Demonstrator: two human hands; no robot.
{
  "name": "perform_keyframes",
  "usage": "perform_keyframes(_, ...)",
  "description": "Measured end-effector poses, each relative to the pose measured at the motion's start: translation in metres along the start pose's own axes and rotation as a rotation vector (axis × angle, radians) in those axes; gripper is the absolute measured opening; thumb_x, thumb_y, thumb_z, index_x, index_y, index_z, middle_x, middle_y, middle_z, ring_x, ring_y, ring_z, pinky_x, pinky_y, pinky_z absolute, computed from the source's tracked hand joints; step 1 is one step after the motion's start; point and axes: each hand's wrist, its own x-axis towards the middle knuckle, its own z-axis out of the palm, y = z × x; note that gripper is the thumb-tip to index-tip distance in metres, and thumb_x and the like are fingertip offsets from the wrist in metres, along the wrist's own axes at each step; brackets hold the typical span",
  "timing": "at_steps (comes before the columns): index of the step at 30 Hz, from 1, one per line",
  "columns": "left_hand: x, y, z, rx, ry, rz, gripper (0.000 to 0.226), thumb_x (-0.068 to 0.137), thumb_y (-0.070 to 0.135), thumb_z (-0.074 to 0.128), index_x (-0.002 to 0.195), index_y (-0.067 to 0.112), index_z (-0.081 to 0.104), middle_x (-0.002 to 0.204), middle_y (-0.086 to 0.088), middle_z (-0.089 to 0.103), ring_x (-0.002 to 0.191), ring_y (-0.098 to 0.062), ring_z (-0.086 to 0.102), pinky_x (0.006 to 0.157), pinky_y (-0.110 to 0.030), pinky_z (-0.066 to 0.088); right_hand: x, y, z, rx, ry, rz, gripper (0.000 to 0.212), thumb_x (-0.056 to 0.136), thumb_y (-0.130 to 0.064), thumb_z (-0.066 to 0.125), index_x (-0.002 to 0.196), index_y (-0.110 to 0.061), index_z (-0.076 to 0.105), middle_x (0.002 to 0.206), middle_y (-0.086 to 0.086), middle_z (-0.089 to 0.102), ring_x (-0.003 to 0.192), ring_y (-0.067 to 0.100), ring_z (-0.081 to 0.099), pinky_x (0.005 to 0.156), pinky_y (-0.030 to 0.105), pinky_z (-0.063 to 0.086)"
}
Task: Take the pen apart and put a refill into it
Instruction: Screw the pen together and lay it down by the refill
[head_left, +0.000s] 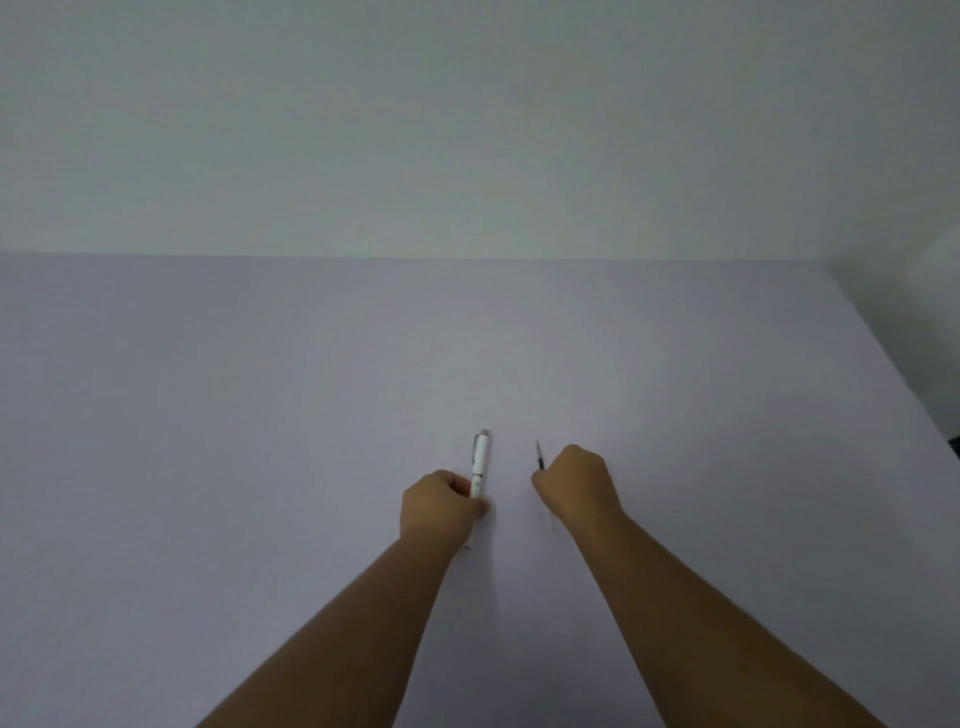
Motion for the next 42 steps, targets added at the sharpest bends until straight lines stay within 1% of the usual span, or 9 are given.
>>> perform_keyframes(5, 0.002, -0.003, 0.009, 0.037, 0.047, 0.029, 0.023, 0.070, 0.023, 0.076, 0.075, 0.026, 0.054, 0.069, 0.009, 0.058, 0.056, -0.002, 0.053, 0.036, -0.013, 0.035, 0.001, 0.003, 0.013, 0.027, -0.025, 0.005, 0.023, 0.078, -0.014, 0.055, 0.093, 0.000, 0.067, 0.094, 0.018, 0.071, 0.086, 0.033, 0.068, 0.060, 0.026, 0.045)
perform_keyframes(7, 0.003, -0.003, 0.012, 0.039, 0.057, 0.031, 0.023, 0.072, 0.022, 0.075, 0.075, 0.026, 0.052, 0.071, 0.008, 0.059, 0.054, -0.003, 0.053, 0.032, -0.011, 0.033, 0.001, 0.001, 0.016, 0.033, -0.050, -0.004, 0.023, 0.078, -0.014, 0.055, 0.091, 0.000, 0.068, 0.091, 0.017, 0.071, 0.079, 0.031, 0.067, 0.056, 0.025, 0.043)
perform_keyframes(10, 0.004, -0.005, 0.014, 0.046, 0.058, 0.039, 0.022, 0.073, 0.023, 0.074, 0.076, 0.024, 0.052, 0.070, 0.007, 0.059, 0.053, -0.004, 0.054, 0.034, -0.011, 0.033, 0.000, -0.003, 0.020, 0.022, -0.076, -0.038, 0.015, 0.079, -0.013, 0.055, 0.080, -0.002, 0.065, 0.076, 0.013, 0.064, 0.060, 0.025, 0.059, 0.043, 0.022, 0.034)
perform_keyframes(16, 0.008, -0.008, 0.017, 0.055, 0.057, 0.042, 0.023, 0.075, 0.025, 0.074, 0.079, 0.022, 0.052, 0.073, 0.003, 0.061, 0.057, -0.006, 0.055, 0.042, -0.014, 0.035, -0.003, -0.008, 0.025, 0.008, -0.083, -0.066, 0.013, 0.081, -0.014, 0.058, 0.070, -0.010, 0.053, 0.061, 0.005, 0.049, 0.062, 0.024, 0.051, 0.044, 0.022, 0.032)
perform_keyframes(20, 0.010, -0.010, 0.019, 0.065, 0.061, 0.046, 0.024, 0.074, 0.027, 0.075, 0.079, 0.024, 0.051, 0.070, 0.006, 0.059, 0.058, -0.005, 0.055, 0.044, -0.016, 0.037, -0.004, -0.008, 0.027, 0.012, -0.086, -0.081, 0.013, 0.082, -0.016, 0.059, 0.071, -0.011, 0.055, 0.068, 0.006, 0.054, 0.064, 0.023, 0.053, 0.056, 0.026, 0.040)
perform_keyframes(26, 0.012, -0.011, 0.018, 0.083, 0.059, 0.047, 0.026, 0.074, 0.033, 0.075, 0.083, 0.027, 0.051, 0.070, 0.011, 0.055, 0.059, -0.004, 0.053, 0.044, -0.017, 0.036, -0.006, -0.007, 0.029, 0.031, -0.084, -0.090, 0.016, 0.083, -0.019, 0.061, 0.070, -0.011, 0.055, 0.060, 0.002, 0.050, 0.061, 0.021, 0.052, 0.046, 0.022, 0.033)
perform_keyframes(34, 0.014, -0.014, 0.015, 0.078, 0.056, 0.057, 0.031, 0.072, 0.037, 0.077, 0.086, 0.028, 0.050, 0.071, 0.012, 0.053, 0.063, -0.007, 0.056, 0.046, -0.017, 0.039, -0.008, -0.008, 0.028, 0.061, -0.071, -0.089, 0.016, 0.082, -0.023, 0.063, 0.082, -0.008, 0.071, 0.073, 0.007, 0.068, 0.071, 0.024, 0.065, 0.063, 0.026, 0.047)
perform_keyframes(39, 0.012, -0.013, 0.015, 0.067, 0.052, 0.062, 0.033, 0.072, 0.039, 0.077, 0.088, 0.028, 0.050, 0.071, 0.012, 0.054, 0.062, -0.008, 0.057, 0.046, -0.017, 0.039, -0.008, -0.007, 0.028, 0.070, -0.056, -0.089, 0.016, 0.082, -0.023, 0.064, 0.075, -0.009, 0.069, 0.066, 0.005, 0.062, 0.063, 0.019, 0.057, 0.060, 0.024, 0.042)
perform_keyframes(42, 0.013, -0.013, 0.015, 0.065, 0.051, 0.064, 0.033, 0.073, 0.039, 0.076, 0.090, 0.028, 0.050, 0.076, 0.008, 0.056, 0.062, -0.007, 0.056, 0.046, -0.016, 0.038, -0.007, -0.005, 0.029, 0.068, -0.050, -0.087, 0.025, 0.082, -0.025, 0.065, 0.060, -0.015, 0.058, 0.055, -0.002, 0.053, 0.054, 0.016, 0.052, 0.053, 0.022, 0.038)
